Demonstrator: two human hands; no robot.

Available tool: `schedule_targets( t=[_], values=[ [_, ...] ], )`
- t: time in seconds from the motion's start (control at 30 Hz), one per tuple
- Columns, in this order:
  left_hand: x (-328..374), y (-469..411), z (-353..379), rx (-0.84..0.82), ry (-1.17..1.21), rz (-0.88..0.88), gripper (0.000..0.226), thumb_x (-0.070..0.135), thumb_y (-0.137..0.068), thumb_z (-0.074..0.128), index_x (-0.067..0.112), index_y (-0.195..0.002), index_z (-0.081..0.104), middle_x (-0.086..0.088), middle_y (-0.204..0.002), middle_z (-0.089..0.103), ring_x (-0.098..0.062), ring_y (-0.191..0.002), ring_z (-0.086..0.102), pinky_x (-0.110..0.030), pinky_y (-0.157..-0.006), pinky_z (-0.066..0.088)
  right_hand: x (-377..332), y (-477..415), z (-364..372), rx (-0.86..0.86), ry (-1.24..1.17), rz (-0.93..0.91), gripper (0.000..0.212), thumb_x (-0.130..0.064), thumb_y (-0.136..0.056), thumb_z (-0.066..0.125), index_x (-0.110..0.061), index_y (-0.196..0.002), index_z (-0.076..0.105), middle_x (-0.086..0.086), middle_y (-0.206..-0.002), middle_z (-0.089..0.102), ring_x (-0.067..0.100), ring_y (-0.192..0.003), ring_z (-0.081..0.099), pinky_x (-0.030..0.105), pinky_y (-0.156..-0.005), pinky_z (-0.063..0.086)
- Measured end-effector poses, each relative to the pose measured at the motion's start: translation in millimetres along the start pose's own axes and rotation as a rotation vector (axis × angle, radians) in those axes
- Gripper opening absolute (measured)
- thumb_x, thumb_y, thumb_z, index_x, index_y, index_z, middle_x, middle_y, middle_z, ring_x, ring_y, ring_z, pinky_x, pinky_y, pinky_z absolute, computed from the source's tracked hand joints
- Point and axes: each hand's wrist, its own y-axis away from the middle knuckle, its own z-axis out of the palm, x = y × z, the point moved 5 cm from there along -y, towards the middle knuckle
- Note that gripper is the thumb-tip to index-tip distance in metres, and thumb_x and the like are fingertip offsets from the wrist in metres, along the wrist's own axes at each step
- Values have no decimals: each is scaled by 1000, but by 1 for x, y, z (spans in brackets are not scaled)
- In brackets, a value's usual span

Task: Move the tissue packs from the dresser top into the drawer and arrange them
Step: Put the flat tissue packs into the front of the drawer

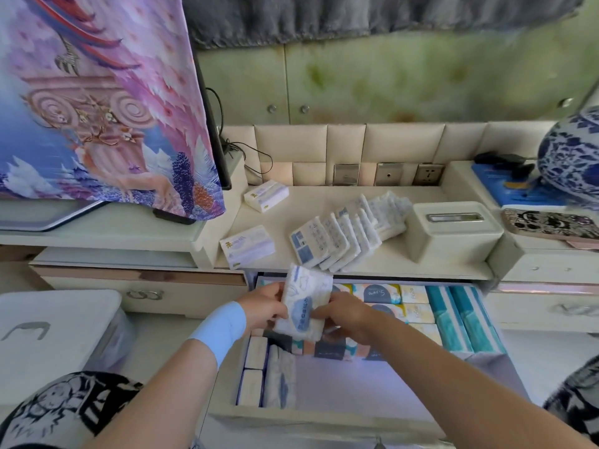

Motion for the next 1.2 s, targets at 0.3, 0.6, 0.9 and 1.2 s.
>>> schedule_targets(
  t=[0.3,0.6,0.9,1.2],
  values=[
    [22,5,25,-10,-208,265,21,6,-82,77,23,-93,72,5,-88,73,-8,-84,67,-22,-81,56,12,9,-27,253,332,-209,22,1,-76,73,-15,-92,75,10,-92,72,16,-82,62,29,-71,54],
    [14,11,25,45,-152,219,15,1,-85,73,15,-87,69,1,-81,67,-5,-70,66,-23,-64,57,32,16,-19,275,-69,372,56,-52,-95,54,-4,-124,53,19,-97,71,29,-60,72,28,-41,54],
    [-17,10,49,-193,-725,106,21,23,-89,65,32,-107,70,10,-104,69,-9,-98,63,-26,-93,50,30,16,-4,84,573,250,30,-17,-89,60,-3,-115,54,18,-107,66,33,-87,71,43,-72,62],
    [-67,-17,93,-316,-1404,-139,43,18,-98,55,14,-140,48,-10,-143,49,-28,-127,50,-35,-105,39,56,18,-13,-57,1094,300,39,-22,-94,58,-8,-129,51,11,-123,61,25,-91,63,34,-82,56]
  ],
)
